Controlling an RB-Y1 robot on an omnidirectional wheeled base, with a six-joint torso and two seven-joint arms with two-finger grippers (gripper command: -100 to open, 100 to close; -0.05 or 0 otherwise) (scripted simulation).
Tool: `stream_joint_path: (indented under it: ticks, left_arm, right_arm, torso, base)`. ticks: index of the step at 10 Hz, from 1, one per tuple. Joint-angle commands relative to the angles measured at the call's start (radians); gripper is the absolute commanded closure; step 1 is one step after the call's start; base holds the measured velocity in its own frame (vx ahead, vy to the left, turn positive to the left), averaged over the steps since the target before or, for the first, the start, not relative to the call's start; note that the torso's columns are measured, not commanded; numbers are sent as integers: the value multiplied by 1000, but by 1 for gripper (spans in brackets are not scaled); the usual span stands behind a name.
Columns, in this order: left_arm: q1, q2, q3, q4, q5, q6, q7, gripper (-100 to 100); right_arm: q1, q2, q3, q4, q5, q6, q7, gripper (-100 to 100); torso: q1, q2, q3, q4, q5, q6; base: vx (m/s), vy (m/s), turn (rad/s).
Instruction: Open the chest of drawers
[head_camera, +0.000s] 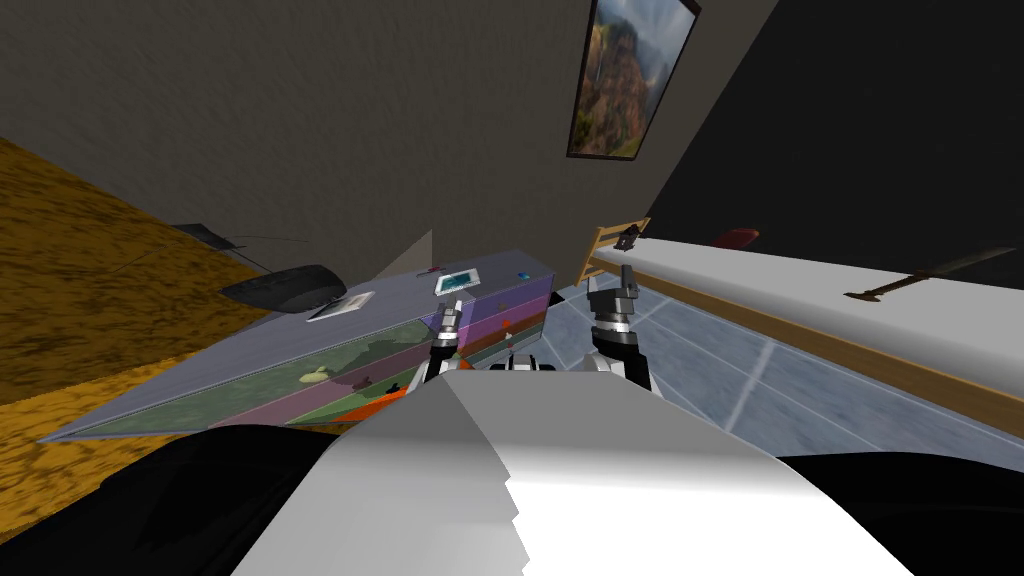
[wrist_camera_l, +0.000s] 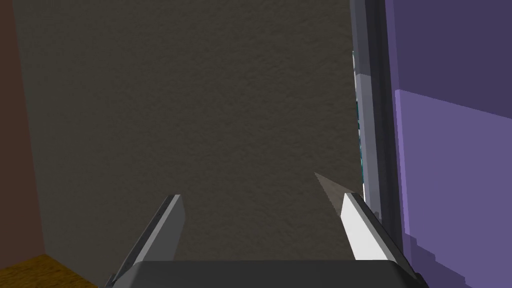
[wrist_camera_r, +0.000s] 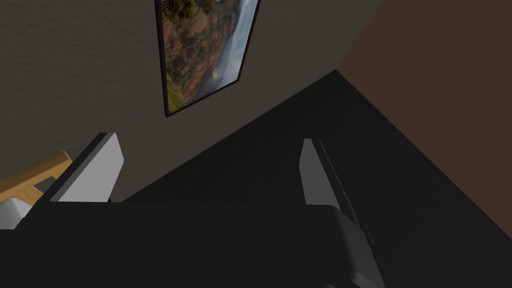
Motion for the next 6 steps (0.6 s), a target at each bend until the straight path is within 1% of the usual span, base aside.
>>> stream_joint_path:
  ticks: [1, 2, 3, 5, 6]
  left_arm:
    - [-8, 3, -2, 53, 2, 20, 0, -100]
    - [-8, 3, -2, 53, 2, 20, 0, -100]
    - [-11, 4, 0, 68, 3, 22, -1, -100]
    - [-11, 4, 0, 68, 3, 22, -1, -100]
    - [-14, 4, 1, 83, 5, 25, -3, -100]
  right_arm:
    - [0, 0, 0, 0, 0, 0, 0, 0]
    - [0, 0, 0, 0, 0, 0, 0, 0]
    - [0, 0, 0, 0, 0, 0, 0, 0]
    - [0, 0, 0, 0, 0, 0, 0, 0]
    - [0, 0, 0, 0, 0, 0, 0, 0]
  torso:
    - [0, -2, -1, -2, 1, 1]
    - [0, -3, -1, -3, 2, 2]
    - [0, -4, -2, -3, 2, 3]
    - [-1, -4, -2, -4, 2, 3]
    - [-1, -5, -2, -4, 2, 4]
  base:
    - [11, -62, 22]
    - [6, -40, 14]
    - [7, -32, 13]
    - [4, -17, 9]
    - [5, -28, 15]
